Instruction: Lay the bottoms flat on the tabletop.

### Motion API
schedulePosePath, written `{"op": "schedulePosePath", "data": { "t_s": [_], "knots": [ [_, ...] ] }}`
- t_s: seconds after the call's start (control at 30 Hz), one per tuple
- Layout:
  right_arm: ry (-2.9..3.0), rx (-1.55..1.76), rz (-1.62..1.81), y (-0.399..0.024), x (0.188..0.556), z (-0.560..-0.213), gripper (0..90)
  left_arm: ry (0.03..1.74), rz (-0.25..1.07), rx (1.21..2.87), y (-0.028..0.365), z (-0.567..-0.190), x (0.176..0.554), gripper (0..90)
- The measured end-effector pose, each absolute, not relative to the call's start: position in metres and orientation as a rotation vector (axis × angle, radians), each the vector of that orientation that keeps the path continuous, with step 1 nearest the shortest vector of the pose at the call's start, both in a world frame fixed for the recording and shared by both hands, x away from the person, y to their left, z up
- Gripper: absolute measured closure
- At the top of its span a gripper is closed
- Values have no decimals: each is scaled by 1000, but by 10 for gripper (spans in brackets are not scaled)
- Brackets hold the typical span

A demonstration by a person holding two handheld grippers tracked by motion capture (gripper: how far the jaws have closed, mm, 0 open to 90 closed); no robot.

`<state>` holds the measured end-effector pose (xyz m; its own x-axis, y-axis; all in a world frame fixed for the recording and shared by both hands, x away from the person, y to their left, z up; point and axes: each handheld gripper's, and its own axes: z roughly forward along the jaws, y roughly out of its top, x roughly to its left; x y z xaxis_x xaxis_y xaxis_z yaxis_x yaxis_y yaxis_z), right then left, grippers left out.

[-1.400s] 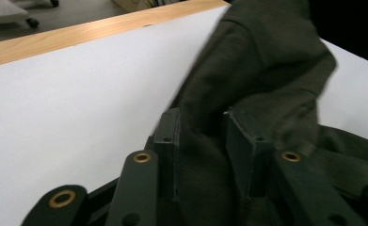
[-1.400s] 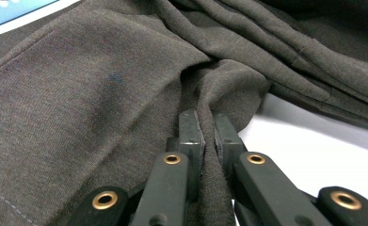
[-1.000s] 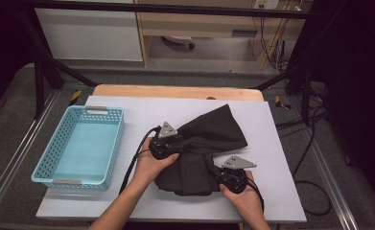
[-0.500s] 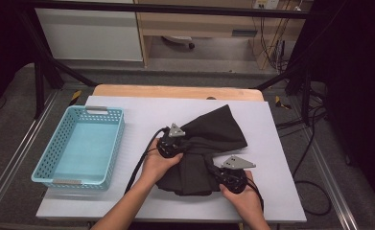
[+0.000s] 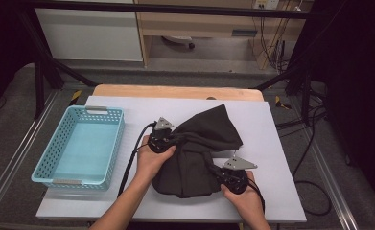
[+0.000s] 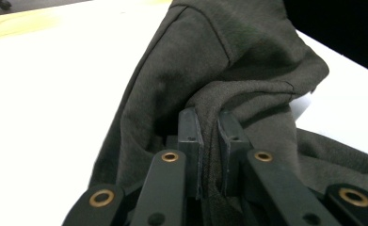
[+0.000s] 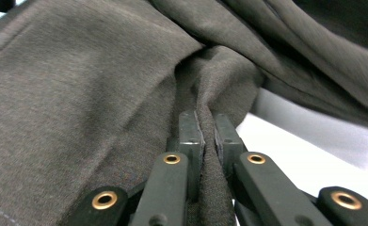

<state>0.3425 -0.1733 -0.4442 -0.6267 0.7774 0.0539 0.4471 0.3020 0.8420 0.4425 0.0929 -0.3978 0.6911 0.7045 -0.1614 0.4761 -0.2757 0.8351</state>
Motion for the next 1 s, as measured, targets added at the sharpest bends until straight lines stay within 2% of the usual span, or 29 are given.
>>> {"op": "schedulePosePath", "data": {
  "t_s": [0.43,0.83,1.0],
  "knots": [
    [2217,1060,1193,-174,335,-441,856,1000,267,1867,129,-413,437,816],
    [2232,1101,1162,-181,336,-445,856,1009,295,1893,139,-427,425,814],
    [2232,1086,1187,-178,337,-446,853,954,349,1936,131,-421,424,736]
  ]
}}
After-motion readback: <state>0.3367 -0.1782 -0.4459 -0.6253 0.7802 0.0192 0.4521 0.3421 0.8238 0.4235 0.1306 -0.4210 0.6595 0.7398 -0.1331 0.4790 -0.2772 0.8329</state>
